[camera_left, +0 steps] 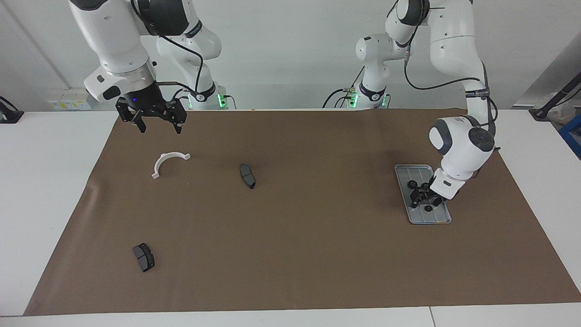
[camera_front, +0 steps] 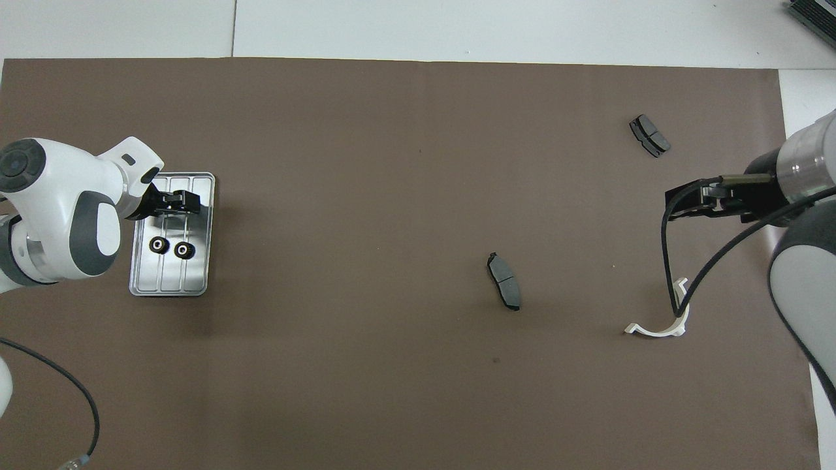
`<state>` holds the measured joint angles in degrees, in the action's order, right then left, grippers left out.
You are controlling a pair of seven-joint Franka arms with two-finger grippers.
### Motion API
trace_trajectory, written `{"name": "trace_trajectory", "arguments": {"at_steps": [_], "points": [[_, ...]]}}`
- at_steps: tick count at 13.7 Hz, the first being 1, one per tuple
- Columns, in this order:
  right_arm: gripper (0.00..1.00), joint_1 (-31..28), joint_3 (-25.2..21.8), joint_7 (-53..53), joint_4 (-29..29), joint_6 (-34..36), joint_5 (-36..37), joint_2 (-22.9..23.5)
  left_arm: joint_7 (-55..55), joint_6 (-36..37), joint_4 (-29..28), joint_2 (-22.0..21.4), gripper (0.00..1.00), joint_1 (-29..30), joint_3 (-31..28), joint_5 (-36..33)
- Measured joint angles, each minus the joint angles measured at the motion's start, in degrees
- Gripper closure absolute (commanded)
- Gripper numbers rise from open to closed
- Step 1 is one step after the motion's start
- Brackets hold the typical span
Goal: Place bearing gear from tray to pile
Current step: 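Close the left gripper on the black gear and lift it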
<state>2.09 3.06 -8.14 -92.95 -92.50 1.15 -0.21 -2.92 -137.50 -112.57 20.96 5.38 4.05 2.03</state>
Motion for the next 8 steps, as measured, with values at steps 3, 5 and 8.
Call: {"name": "trace_trajectory", "arguments": {"at_steps": [3,5,8], "points": [[0.00,0.00,0.00,0.00,0.00,0.00,0.00,0.00,-0.09,-0.33,-0.21,-0.51,0.49,0.03,0.00,0.00],[0.00,0.00,0.00,0.00,0.00,0.00,0.00,0.00,-0.13,-1.04,-0.42,-0.56,0.49,0.07,-0.01,-0.01],[0.00,0.00,0.00,0.00,0.00,0.00,0.00,0.00,-0.37,-2.57,-0.80,-0.56,0.49,0.08,0.01,0.00]]}}
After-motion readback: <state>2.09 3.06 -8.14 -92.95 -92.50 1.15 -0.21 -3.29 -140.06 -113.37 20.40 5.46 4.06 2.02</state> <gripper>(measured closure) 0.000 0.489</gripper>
